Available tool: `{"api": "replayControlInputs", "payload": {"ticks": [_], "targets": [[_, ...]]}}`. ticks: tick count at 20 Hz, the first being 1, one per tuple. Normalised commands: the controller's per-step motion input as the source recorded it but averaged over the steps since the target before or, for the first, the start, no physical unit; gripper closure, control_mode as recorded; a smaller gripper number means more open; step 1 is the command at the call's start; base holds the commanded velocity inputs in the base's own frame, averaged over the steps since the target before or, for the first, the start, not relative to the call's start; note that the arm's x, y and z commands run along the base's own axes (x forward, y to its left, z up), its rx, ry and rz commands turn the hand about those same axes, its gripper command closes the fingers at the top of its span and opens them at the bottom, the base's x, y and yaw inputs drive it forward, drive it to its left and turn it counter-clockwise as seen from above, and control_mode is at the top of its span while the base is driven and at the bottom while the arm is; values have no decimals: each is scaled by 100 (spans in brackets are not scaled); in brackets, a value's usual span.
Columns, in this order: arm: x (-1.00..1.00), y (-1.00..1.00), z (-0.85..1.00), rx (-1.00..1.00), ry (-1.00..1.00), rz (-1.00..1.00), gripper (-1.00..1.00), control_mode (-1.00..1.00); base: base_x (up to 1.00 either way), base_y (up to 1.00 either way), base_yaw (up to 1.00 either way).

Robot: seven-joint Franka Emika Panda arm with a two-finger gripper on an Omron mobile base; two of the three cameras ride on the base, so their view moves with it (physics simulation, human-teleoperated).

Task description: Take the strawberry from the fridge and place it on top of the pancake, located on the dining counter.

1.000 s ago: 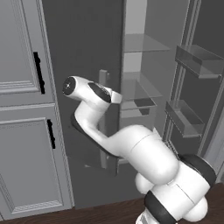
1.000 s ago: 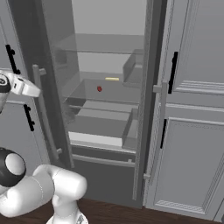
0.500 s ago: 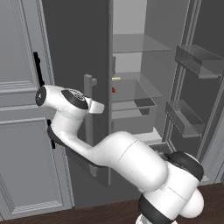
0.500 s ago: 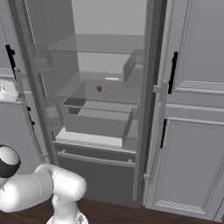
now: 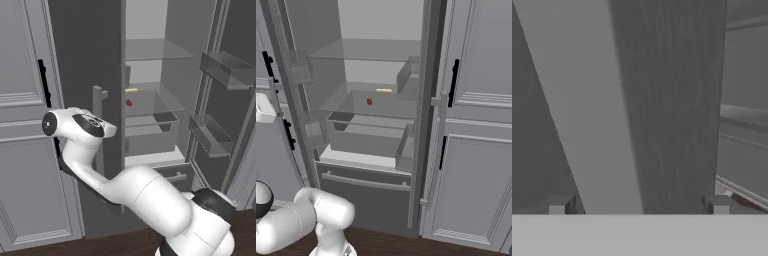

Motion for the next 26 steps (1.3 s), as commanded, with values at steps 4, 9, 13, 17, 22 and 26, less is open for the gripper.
{"api": "replayControlInputs", "payload": {"ticks": [4, 9, 13, 17, 22, 26], "targets": [[46, 39, 3, 0, 15, 0, -100, -100, 0, 0, 0], [-13, 27, 0, 1, 0, 0, -100, -100, 0, 0, 0], [-100, -45, 0, 17, -22, 4, -100, -100, 0, 0, 0], [-100, -53, 3, 28, -7, 13, -100, -100, 0, 0, 0], [-64, -100, 18, 81, 0, 18, -100, -100, 0, 0, 0], [-57, -100, 13, 77, -2, 23, -100, -100, 0, 0, 0]]}}
